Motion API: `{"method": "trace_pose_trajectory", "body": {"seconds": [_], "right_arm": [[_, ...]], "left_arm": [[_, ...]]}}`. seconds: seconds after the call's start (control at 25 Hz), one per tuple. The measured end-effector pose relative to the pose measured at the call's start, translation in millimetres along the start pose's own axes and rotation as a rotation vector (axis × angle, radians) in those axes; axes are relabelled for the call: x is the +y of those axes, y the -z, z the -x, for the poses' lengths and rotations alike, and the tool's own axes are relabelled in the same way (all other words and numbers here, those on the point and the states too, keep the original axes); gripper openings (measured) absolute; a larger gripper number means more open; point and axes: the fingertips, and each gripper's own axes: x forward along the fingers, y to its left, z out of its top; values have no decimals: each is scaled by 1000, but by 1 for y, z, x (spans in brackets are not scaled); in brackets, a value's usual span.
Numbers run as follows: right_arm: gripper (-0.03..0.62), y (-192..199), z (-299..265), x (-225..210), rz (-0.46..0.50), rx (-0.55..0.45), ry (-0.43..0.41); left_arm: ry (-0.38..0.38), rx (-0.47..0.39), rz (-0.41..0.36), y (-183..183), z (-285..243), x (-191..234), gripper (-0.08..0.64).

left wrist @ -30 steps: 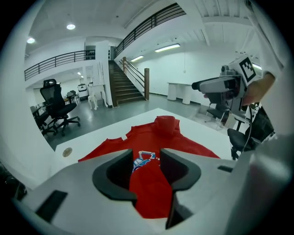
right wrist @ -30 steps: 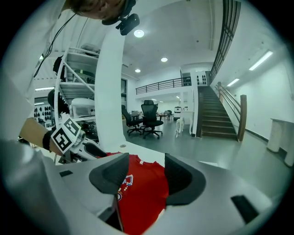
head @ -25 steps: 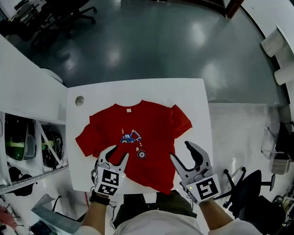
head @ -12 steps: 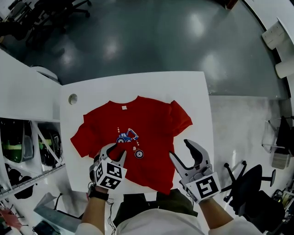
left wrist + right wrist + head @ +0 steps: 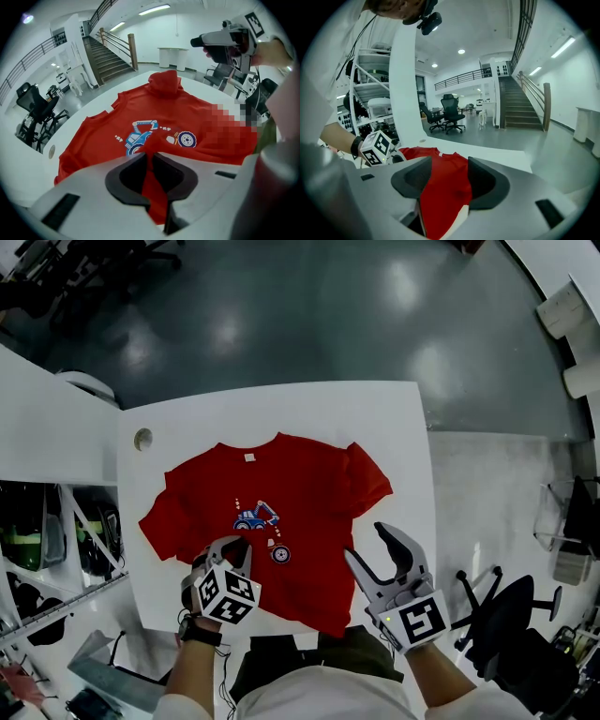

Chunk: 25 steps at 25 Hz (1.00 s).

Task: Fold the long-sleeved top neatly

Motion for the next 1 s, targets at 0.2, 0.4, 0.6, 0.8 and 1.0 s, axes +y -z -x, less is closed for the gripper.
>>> {"method": "trace_pose_trajectory", "body": {"seconds": [0.2, 0.4, 0.6, 0.8, 1.0], "right_arm": [[252, -2, 1, -3, 10, -32, 4], [250, -9, 2, -3, 34, -87, 9], [250, -13, 6, 4, 31, -65, -1], [250, -20, 7, 13, 49, -86, -8], [250, -28, 7, 26, 72, -115, -25]], "left_arm": [[1, 16, 15, 5, -5, -2, 20], [14, 2, 61, 6, -2, -1, 15], [-3, -34, 93, 4, 16, 2, 14], [-26, -66, 117, 9, 38, 3, 14], [-54, -77, 152, 28, 66, 2, 14]]}}
